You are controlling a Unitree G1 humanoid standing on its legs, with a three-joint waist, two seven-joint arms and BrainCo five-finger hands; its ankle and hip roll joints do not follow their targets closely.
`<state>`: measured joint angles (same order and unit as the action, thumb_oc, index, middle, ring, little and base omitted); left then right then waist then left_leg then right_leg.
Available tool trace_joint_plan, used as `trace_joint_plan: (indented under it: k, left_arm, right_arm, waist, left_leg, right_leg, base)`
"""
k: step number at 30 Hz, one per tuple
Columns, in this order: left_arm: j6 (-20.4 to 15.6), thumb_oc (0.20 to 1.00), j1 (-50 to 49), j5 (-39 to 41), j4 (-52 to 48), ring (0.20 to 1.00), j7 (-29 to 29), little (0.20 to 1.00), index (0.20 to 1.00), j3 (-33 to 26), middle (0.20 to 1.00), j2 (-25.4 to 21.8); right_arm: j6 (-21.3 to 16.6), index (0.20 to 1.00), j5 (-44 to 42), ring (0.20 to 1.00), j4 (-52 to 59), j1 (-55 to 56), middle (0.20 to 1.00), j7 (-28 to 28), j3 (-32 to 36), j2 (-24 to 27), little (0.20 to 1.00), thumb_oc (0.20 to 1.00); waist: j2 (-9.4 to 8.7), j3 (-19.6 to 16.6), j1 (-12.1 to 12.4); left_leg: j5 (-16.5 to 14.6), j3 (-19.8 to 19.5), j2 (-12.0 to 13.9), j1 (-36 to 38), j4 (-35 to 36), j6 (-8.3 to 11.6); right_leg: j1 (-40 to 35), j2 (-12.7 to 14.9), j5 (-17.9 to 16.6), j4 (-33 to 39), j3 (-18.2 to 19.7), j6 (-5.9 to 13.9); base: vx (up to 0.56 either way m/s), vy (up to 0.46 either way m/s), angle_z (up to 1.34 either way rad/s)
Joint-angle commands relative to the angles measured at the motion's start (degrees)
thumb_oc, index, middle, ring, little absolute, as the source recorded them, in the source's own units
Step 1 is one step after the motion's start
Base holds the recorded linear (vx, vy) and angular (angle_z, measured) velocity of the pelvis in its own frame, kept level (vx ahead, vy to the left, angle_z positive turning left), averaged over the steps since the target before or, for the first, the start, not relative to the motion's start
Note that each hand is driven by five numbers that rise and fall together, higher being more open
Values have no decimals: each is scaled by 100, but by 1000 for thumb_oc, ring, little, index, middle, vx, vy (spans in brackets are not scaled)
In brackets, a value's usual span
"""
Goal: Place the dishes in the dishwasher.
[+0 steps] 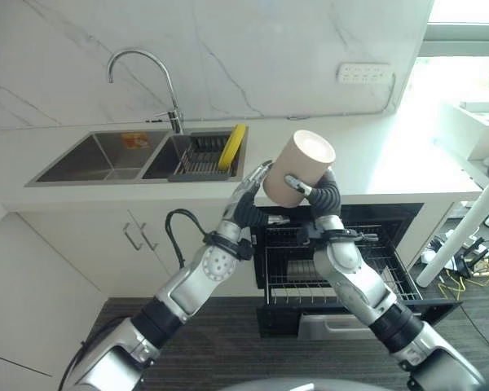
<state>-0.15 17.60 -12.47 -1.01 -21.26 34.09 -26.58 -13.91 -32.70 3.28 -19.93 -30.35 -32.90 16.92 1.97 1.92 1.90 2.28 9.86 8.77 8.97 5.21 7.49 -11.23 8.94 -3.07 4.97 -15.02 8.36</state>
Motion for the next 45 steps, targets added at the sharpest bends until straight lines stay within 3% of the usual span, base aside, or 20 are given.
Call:
trace_joint_plan:
  k: [1,10,16,19,22,24,27,28,30,31,33,34,35,36,37,38,39,41,43,45]
  left_arm:
    - [-185,1000,259,-162,296,1000,-145,1000,1000,320,1000,-118]
    - [-275,1000,-439,-181,511,1000,-642,1000,1000,-353,1000,-279]
    - [-536,1000,-832,-84,527,1000,-745,1000,1000,-773,1000,-324]
    - [-801,1000,-1088,106,414,1000,-482,1000,1000,-970,1000,-323]
    - [-1146,1000,-1333,376,204,1000,172,1000,1000,-1072,1000,-342]
    - [-1236,1000,-1356,372,146,1000,216,1000,1000,-1071,1000,-415]
    - [-1362,1000,-1408,516,144,1000,265,1000,1000,-1190,1000,-473]
    - [-1447,1000,-1385,622,174,1000,452,1000,1000,-1188,1000,-548]
    - [-1496,1000,-1447,642,185,1000,508,1000,1000,-1176,1000,-616]
    - [-1495,1000,-1483,675,175,1000,536,1000,1000,-1223,1000,-637]
    - [-1467,1000,-1367,735,125,1000,506,1000,1000,-1344,1000,-675]
    - [-1474,1000,-1177,764,185,1000,486,1000,1000,-1424,1000,-683]
    - [-1525,1000,-1242,709,263,1000,326,1000,1000,-1502,1000,-739]
    - [-1502,1000,-1320,756,215,1000,255,1000,1000,-1530,1000,-751]
    - [-1585,1000,-1495,613,55,1000,345,1000,1000,-1625,1000,-681]
    - [-1642,1000,-1503,504,63,1000,367,1000,1000,-1591,1000,-657]
    - [-1697,1000,-1455,412,77,1000,387,1000,1000,-1471,1000,-636]
    - [-1769,1000,-1213,277,324,1000,413,1000,1000,-1285,1000,-627]
    - [-1742,1000,-979,223,570,1000,418,1000,1000,-1105,1000,-632]
    - [-1730,1000,-1008,209,548,1000,518,1000,1000,-1098,1000,-660]
  right_arm:
    - [-817,200,-17,200,864,-457,200,234,528,-257,200,200]
    - [-1145,200,-202,200,1257,346,200,625,1094,47,200,200]
    - [-1317,200,-319,200,1403,885,200,883,1518,184,200,200]
    - [-1141,200,-455,200,1406,1096,200,1095,1689,251,200,200]
    - [-902,200,-655,200,1284,1321,200,1651,1738,302,200,200]
    - [-820,200,-727,200,1229,1351,200,1902,1774,376,200,200]
    - [-817,200,-657,200,1106,1292,200,1998,1805,484,200,200]
    - [-969,200,-758,200,1099,1298,200,2002,1823,522,200,200]
    - [-1074,200,-720,200,1222,1450,200,2131,1829,456,200,200]
    - [-1096,200,-656,200,1264,1507,200,2187,1798,414,200,200]
    - [-1370,200,-481,200,1165,1424,200,2267,1573,328,200,200]
    - [-1602,200,-407,200,954,1041,200,2120,1427,319,200,200]
    - [-1399,200,-602,200,740,649,200,2059,1416,250,200,200]
    - [-1300,200,-745,200,784,627,200,2018,1436,283,200,200]
    - [-1307,200,-676,200,993,838,200,1835,1585,466,200,200]
    - [-1389,200,-664,200,988,891,200,1785,1596,500,200,200]
    - [-1638,200,-545,200,917,906,200,1578,1528,504,200,200]
    - [-1846,200,-170,200,869,795,200,1222,1430,406,200,200]
    - [-1814,200,-123,200,835,661,200,1035,1367,275,200,200]
    - [-1802,200,-99,200,867,754,200,1077,1417,239,200,200]
  waist:
    - [-183,122,38]
    - [-190,161,-46]
    - [-186,211,-129]
    - [-189,245,-139]
    - [-206,327,-133]
    - [-257,411,-124]
    - [-296,598,-34]
    - [-274,692,7]
    - [-276,804,-60]
    - [-311,843,-73]
    - [-384,904,-78]
    - [-356,905,-24]
    - [-308,808,56]
    - [-303,779,33]
    - [-329,779,70]
    - [-323,776,77]
    - [-188,749,148]
    - [-22,726,183]
    - [56,648,119]
    - [85,565,80]
  left_leg:
    - [-410,-5,271,213,-21,4]
    - [-409,81,272,240,-21,-25]
    - [-407,137,259,280,-21,-38]
    - [-409,145,246,296,-31,-58]
    - [-384,205,266,281,-135,-60]
    - [-493,179,285,156,-575,-26]
    - [-652,-69,231,-206,-1119,-54]
    - [-721,-257,115,-281,-1080,-255]
    - [-825,-491,-25,-218,-1045,-426]
    - [-852,-545,-74,-172,-1033,-415]
    - [-966,-629,-73,-130,-1035,-249]
    - [-1023,-738,159,-64,-983,-92]
    - [-913,-761,570,-4,-1016,42]
    - [-837,-718,718,-35,-1096,75]
    - [-614,-578,839,-507,-1555,76]
    - [-548,-503,817,-642,-1578,67]
    - [-42,-466,766,-804,-896,184]
    - [439,-427,787,-787,-226,307]
    - [329,-545,645,-691,-95,281]
    - [284,-408,644,-603,-45,290]
  right_leg:
    - [82,600,169,-85,-237,483]
    - [120,596,158,-99,-143,485]
    - [127,583,142,-111,-60,492]
    - [160,593,177,-191,-10,490]
    - [195,636,202,-280,16,495]
    - [238,674,209,-357,71,482]
    - [461,742,310,-854,182,440]
    - [663,768,364,-1703,286,460]
    - [1251,828,138,-2702,664,542]
    - [1363,955,-49,-2629,725,549]
    - [1320,1322,-394,-1374,738,616]
    - [1408,1450,-738,-784,739,664]
    - [1387,1067,-126,-1149,581,664]
    - [1411,912,129,-1351,644,629]
    - [1174,736,334,-1316,499,392]
    - [1056,683,357,-1220,414,333]
    - [789,557,391,-922,226,328]
    - [545,501,411,-660,39,318]
    - [438,449,443,-479,118,267]
    - [370,500,365,-308,65,320]
  base:
    - [0,0,0]
    - [0,0,0]
    - [9,14,-2]
    - [25,72,-8]
    - [22,149,-12]
    - [6,123,-2]
    - [-42,192,2]
    - [-45,204,-4]
    - [18,59,13]
    - [127,-274,40]
    - [192,-666,74]
    - [299,-1182,78]
    - [331,-1181,56]
    - [265,-962,29]
    - [151,-543,73]
    - [167,-443,93]
    - [128,-139,97]
    - [125,-9,50]
    - [94,94,-16]
    - [134,72,-48]
